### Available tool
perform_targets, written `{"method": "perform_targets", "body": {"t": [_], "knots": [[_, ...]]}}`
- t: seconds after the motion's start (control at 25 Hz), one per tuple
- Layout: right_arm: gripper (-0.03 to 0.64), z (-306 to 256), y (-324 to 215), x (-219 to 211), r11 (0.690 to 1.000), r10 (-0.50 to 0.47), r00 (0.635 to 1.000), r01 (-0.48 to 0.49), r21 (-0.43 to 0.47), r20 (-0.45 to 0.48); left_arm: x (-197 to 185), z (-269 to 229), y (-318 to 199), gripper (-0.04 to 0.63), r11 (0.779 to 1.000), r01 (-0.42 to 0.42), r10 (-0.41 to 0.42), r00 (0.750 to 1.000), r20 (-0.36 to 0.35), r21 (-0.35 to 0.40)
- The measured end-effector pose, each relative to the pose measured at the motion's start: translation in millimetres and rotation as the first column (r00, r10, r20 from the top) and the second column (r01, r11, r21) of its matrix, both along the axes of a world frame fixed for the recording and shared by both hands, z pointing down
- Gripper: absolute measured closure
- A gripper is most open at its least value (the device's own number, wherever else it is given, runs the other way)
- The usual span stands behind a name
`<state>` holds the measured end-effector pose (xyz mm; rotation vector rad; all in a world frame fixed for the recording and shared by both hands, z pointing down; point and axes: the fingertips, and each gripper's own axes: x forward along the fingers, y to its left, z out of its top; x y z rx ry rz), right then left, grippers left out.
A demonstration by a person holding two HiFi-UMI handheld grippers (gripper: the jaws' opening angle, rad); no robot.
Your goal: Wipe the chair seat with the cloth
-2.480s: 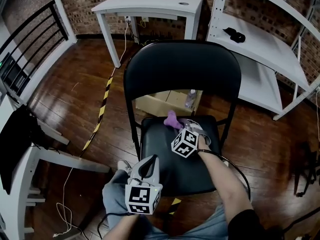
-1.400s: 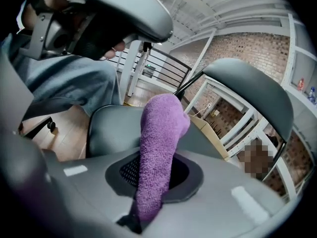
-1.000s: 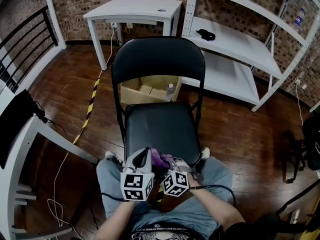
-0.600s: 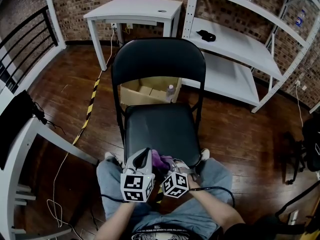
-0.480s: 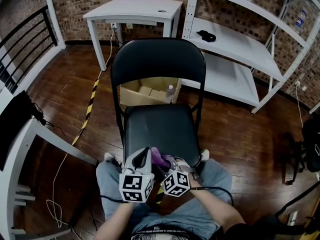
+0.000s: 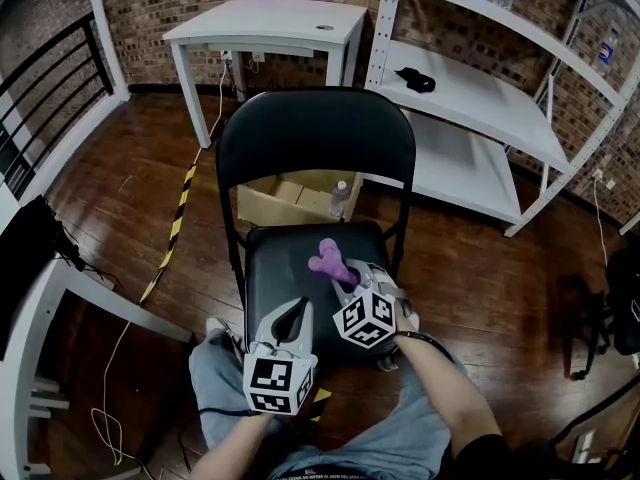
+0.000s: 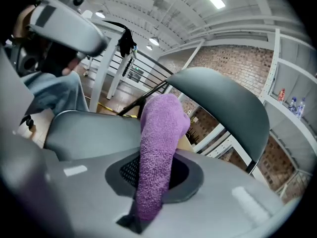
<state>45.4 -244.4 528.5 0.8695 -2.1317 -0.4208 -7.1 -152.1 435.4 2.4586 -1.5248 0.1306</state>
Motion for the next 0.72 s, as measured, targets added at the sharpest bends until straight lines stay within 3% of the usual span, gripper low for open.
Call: {"method": "perform_targets", "body": {"t": [0.36,0.72], "knots": [[0.569,35,-96,31,0.996,0.076,0.994,-0.08,-0.037,-0.08,1,15,-34,0.591,0.999,-0.007,0.007,1.0,0.02,-0.037],[0.571,79,-141,45,0.988,0.123,0.985,-0.133,-0.078,-0.123,11,44,-45,0.591,0.995,-0.034,0.039,0.998,0.045,-0.094]]}}
